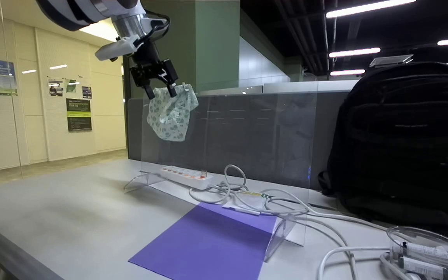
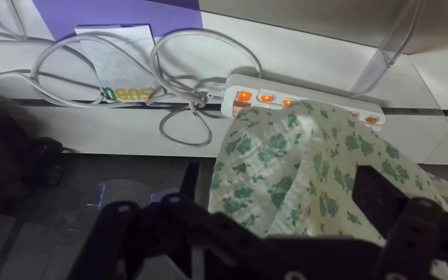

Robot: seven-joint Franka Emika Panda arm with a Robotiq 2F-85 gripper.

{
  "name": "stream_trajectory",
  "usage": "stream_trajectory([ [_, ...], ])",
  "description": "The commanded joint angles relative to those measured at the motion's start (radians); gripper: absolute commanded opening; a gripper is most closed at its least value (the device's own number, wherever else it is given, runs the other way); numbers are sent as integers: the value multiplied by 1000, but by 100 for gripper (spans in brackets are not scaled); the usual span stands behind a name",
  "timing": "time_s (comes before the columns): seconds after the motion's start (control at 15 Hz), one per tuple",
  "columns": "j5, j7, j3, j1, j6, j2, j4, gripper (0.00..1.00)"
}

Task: Put the cloth on the table

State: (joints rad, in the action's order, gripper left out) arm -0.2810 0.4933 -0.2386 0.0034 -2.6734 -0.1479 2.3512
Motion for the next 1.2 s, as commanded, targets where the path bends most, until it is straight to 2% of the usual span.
stream_trajectory([
  [0.0,-48,97,0,-3,-5,14,-26,100],
  [0.27,-22,125,2,7,34,13,-29,100],
  [0.33,-14,74,14,13,5,1,-3,100],
  [1.13,-13,85,14,14,13,2,-3,100],
])
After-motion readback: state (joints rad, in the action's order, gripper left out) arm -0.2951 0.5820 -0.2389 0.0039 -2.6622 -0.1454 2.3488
